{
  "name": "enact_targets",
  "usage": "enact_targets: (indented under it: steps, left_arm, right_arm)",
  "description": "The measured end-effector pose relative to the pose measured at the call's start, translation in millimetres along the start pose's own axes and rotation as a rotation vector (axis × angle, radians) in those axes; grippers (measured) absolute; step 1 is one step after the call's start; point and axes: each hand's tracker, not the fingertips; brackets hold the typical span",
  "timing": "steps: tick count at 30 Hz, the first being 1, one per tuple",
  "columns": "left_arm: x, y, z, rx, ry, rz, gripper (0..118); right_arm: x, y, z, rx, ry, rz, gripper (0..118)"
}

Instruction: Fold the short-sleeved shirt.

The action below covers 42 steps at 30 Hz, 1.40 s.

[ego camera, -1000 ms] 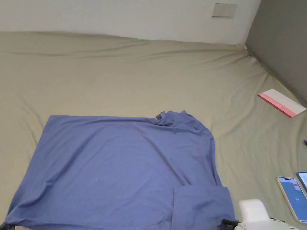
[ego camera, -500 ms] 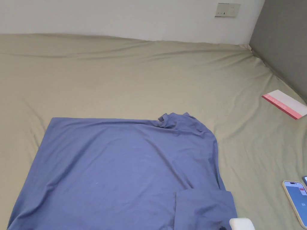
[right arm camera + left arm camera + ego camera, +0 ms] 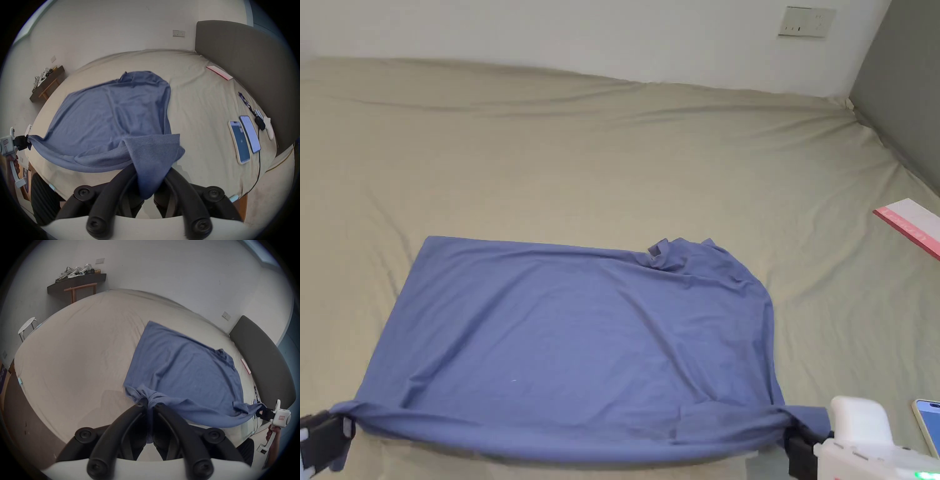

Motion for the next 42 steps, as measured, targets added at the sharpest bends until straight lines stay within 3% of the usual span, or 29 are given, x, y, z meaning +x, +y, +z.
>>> enact_targets:
  steps: [5,14,20,21,23,24,25,26,27,28,29,34,40,42]
  left_arm:
    - [7,34,-35,-0.018,0.017,-0.003,4]
    - [17,90,-111,-0.166,0.086,-0.017,4]
    - [27,105,-150,-0.223,0.115,-0.045,5]
    - [29,105,-152,-0.22,0.117,-0.044,7]
    - [33,106,-154,-0.2,0.122,-0.038,29]
    - [39,102,-152,-0.15,0.137,-0.039,60]
    - [42,99,-148,-0.108,0.139,-0.046,80]
    - [45,98,-143,-0.066,0.142,-0.065,91]
    - [49,98,-137,-0.033,0.145,-0.077,91]
    - [50,95,-129,0.012,0.132,-0.083,113]
    - [46,85,-121,0.093,0.098,-0.085,118]
    - [55,69,-76,0.285,0.065,-0.125,114]
    - [75,20,-27,0.553,0.06,-0.272,114]
    - [76,12,-17,0.592,0.035,-0.343,106]
  right_arm:
    - [-4,39,-35,-0.007,-0.034,0.017,11]
    - [-13,78,-126,-0.155,-0.095,0.092,11]
    - [-9,81,-163,-0.205,-0.108,0.063,14]
    - [-9,82,-164,-0.192,-0.115,0.049,26]
    - [-8,85,-162,-0.145,-0.148,0.02,64]
    - [-6,89,-160,-0.109,-0.184,0.029,88]
    - [-3,93,-158,-0.076,-0.214,0.039,95]
    - [1,98,-152,-0.04,-0.235,0.031,97]
    - [4,104,-144,0.003,-0.237,0.016,97]
    - [7,111,-132,0.044,-0.221,-0.003,97]
    - [8,117,-122,0.077,-0.213,-0.012,97]
    - [-11,139,-51,0.31,-0.19,0.039,97]
    - [-70,133,25,0.517,-0.162,0.24,97]
    - [-89,128,41,0.562,-0.156,0.288,92]
